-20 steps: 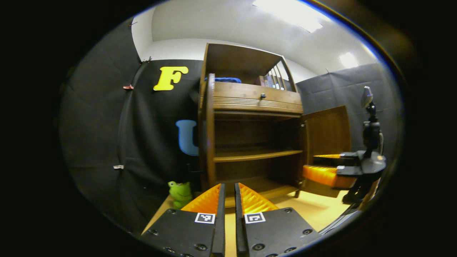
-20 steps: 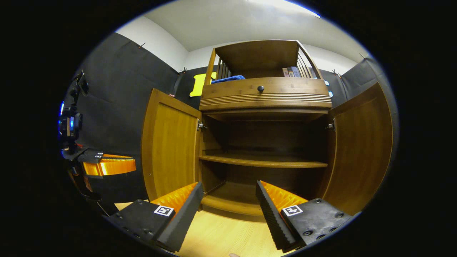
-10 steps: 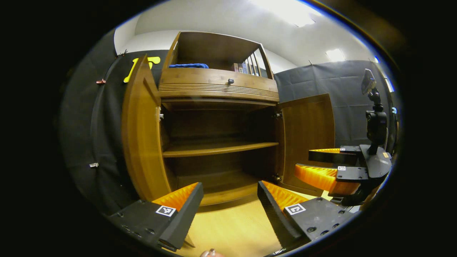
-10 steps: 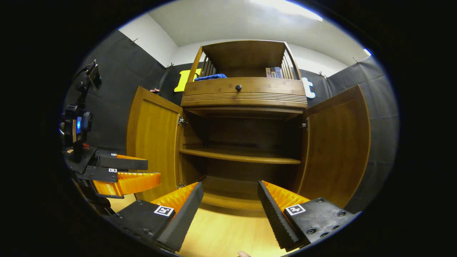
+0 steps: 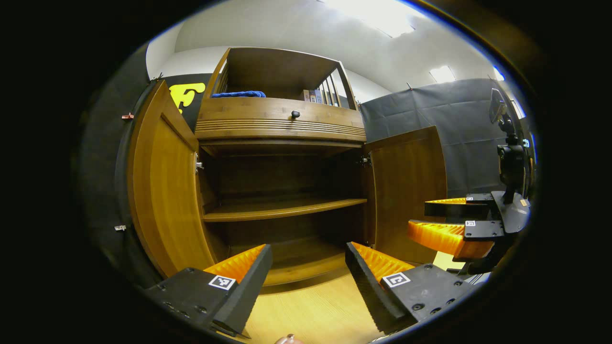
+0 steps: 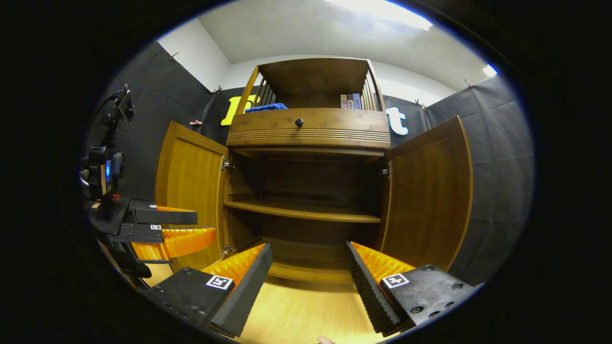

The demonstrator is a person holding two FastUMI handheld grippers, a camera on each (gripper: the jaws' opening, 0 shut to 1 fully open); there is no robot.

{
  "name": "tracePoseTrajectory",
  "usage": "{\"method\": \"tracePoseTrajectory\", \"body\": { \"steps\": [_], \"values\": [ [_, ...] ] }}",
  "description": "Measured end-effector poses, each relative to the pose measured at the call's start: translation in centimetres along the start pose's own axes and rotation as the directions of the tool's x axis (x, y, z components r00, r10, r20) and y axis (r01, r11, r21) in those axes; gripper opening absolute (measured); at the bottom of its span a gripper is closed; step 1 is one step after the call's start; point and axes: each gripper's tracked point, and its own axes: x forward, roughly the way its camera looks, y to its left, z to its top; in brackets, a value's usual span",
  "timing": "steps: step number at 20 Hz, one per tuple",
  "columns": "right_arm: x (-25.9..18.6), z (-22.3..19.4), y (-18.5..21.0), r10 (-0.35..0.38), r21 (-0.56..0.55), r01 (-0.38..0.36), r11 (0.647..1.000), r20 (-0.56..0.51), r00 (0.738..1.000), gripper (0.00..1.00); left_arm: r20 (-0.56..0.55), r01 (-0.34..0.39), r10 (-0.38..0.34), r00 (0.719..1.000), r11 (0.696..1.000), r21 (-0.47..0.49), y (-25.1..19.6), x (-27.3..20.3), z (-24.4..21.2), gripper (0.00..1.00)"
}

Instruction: Open the right door of the double-door shoe cabinet with the right hand, and open the left door with the left hand.

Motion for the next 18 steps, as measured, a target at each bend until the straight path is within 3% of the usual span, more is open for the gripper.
{"method": "tracePoseTrajectory", "body": {
  "steps": [2,4,6,8,9,14,15,18],
  "values": [
    [0.0,0.1,-0.2,-0.002,-0.002,0.002,1.0,0.001,1.0,0.98,0.003,0.003,-0.003,1.0,1.0,-0.009,-0.1,0.2,0.1,1.0],
    [0.0,0.0,-0.4,-0.001,-0.002,0.001,1.0,-0.001,1.0,0.99,0.012,-0.004,0.004,1.0,1.0,-0.014,0.1,0.3,0.3,0.92],
    [0.2,0.1,-0.4,0.001,0.003,-0.001,1.0,0.0,1.0,0.95,0.015,-0.009,0.009,1.0,1.0,-0.014,0.2,0.3,0.4,0.96],
    [0.2,0.3,-0.2,0.008,0.014,-0.008,1.0,0.004,1.0,0.99,0.014,-0.009,0.01,1.0,1.0,-0.016,0.2,0.4,0.4,1.0],
    [0.1,0.4,-0.1,0.012,0.018,-0.012,1.0,0.007,1.0,0.99,0.011,-0.007,0.007,1.0,1.0,-0.018,0.2,0.4,0.2,0.96],
    [-0.2,0.9,0.2,0.016,0.026,-0.016,1.0,0.021,1.0,0.96,0.017,-0.005,0.005,1.0,1.0,-0.015,0.2,0.2,0.5,0.96],
    [-0.2,1.1,0.2,0.015,0.025,-0.016,1.0,0.024,1.0,0.96,0.02,-0.002,0.003,1.0,1.0,-0.016,0.1,0.1,0.6,1.0],
    [-0.4,1.4,0.3,0.017,0.024,-0.018,1.0,0.033,0.999,0.95,0.035,0.001,0.0,0.999,1.0,-0.013,0.0,-0.3,1.1,0.96]
  ]
}}
